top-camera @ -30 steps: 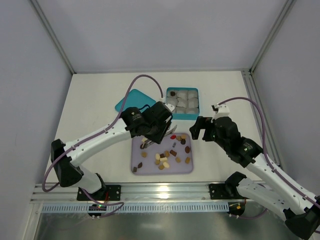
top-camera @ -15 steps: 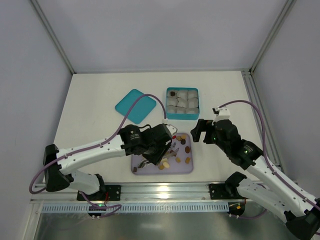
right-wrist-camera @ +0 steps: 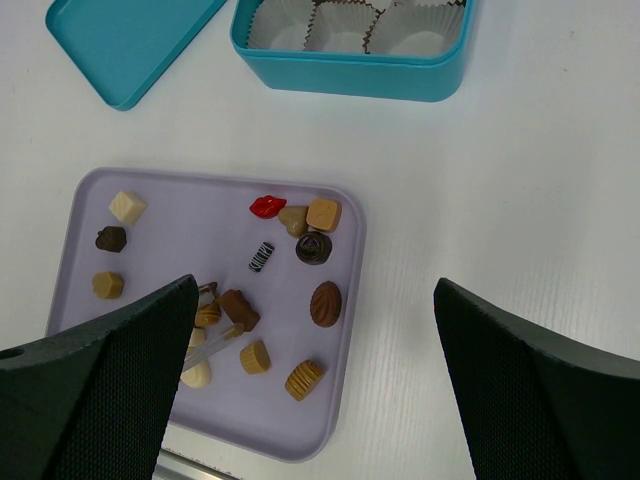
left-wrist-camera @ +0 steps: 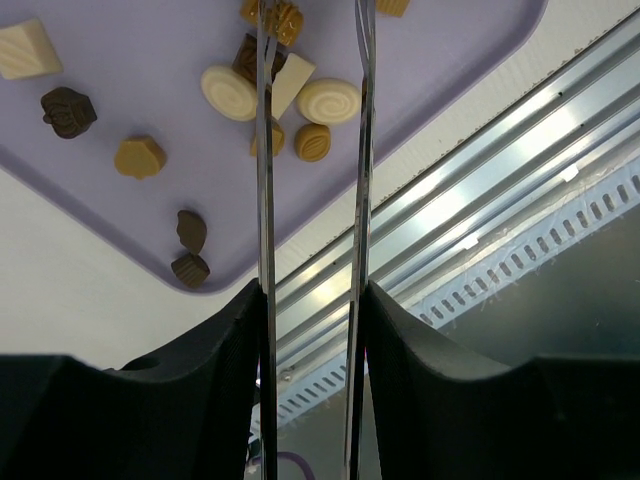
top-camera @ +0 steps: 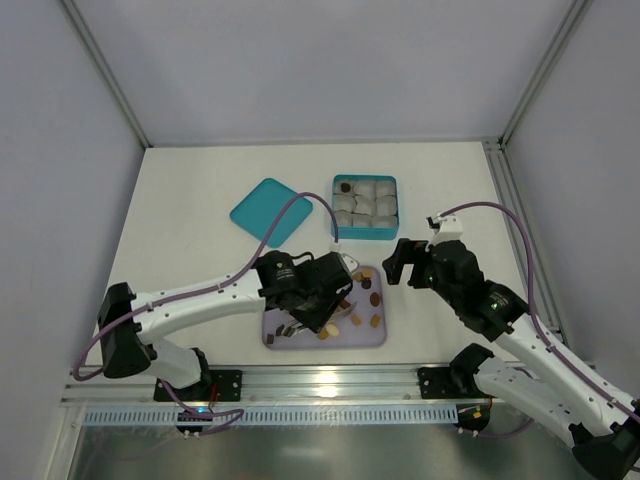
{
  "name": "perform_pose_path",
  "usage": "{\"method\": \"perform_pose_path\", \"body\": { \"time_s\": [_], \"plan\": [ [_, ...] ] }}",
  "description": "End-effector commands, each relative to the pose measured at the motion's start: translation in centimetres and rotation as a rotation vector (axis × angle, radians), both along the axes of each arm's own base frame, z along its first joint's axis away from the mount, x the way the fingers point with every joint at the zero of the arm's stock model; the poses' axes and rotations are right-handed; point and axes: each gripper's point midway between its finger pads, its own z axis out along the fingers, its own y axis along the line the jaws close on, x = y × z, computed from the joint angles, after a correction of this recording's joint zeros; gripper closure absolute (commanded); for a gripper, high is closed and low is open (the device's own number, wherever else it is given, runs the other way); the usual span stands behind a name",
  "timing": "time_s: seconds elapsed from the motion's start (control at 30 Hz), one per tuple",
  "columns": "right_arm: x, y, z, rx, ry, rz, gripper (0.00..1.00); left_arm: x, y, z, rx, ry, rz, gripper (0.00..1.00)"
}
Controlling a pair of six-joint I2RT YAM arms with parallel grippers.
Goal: Pack the chocolate
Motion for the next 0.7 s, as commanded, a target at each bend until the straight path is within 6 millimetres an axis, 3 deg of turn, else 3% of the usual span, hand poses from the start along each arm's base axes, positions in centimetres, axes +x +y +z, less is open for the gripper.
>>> {"method": "perform_pose_path", "body": {
  "time_s": [0.0,0.67],
  "plan": [
    [0.3,-0.2,0.6,0.014,-0.024,-0.020,0.00,0.9,-0.9,0.6,-0.024,-0.044,-0.004,0.57],
    [0.0,-0.6,0.8,0.009,-0.030,-0.021,0.00,2.1,-2.2,-0.5,0.030,-0.075,-0.035,0.57]
  ]
}}
